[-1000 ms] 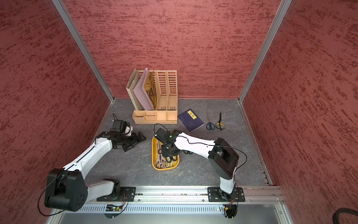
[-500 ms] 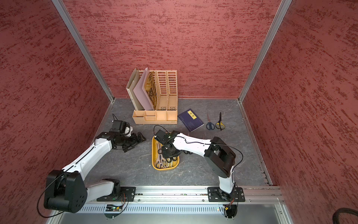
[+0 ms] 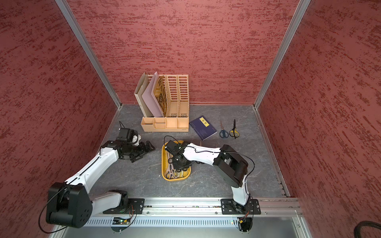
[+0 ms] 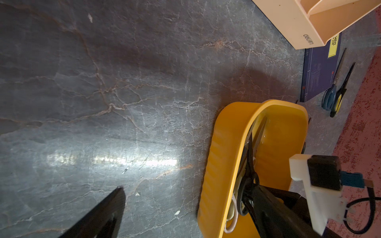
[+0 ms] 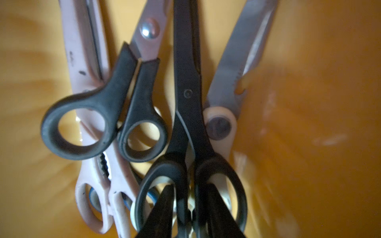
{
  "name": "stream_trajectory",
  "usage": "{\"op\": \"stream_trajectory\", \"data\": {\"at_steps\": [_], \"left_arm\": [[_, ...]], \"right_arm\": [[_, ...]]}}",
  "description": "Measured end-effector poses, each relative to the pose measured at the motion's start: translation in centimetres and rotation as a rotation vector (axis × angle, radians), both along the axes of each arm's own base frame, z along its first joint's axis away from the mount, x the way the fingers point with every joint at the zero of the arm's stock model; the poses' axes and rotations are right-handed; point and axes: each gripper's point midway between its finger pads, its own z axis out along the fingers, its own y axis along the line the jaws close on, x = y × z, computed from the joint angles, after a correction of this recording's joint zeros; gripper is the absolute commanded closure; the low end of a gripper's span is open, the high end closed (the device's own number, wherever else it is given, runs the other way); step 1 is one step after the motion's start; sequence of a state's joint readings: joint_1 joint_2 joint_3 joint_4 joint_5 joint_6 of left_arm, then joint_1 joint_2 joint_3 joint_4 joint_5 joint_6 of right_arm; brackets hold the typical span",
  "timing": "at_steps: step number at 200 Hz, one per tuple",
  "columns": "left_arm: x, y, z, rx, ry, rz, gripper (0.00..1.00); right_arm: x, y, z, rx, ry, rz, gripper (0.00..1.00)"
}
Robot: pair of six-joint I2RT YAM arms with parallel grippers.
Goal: Take the scissors out of the storage box
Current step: Pick up the scissors from the storage box.
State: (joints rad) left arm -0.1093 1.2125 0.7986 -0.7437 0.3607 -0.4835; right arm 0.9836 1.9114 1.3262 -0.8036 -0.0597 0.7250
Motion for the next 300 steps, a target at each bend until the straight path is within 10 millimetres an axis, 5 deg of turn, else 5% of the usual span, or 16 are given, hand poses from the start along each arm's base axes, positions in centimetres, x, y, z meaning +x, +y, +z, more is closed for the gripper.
{"op": "stream_trajectory", "data": {"at_steps": [106, 150, 200, 300], "left_arm": [[0.0, -0.1, 0.1, -0.004, -0.002, -0.003, 0.00], [0.6, -1.2, 0.4, -0.014, -0.002, -0.044, 0.00], [1.4, -5.5, 1.1, 0.050, -0.033, -0.208, 0.03], [1.8, -8.5, -3.1, 0.274, 0.031, -0.327, 0.68]], "right_arm": [[-0.1, -0.1, 0.9, 0.009, -0.005, 0.001, 0.85], [0.1, 0.2, 5.3, 0.097, -0.063, 0.001, 0.87], [0.8, 0.6, 10.4, 0.189, -0.133, -0.006, 0.87], [1.6, -6.4, 13.4, 0.156, -0.191, -0.153, 0.86]]}}
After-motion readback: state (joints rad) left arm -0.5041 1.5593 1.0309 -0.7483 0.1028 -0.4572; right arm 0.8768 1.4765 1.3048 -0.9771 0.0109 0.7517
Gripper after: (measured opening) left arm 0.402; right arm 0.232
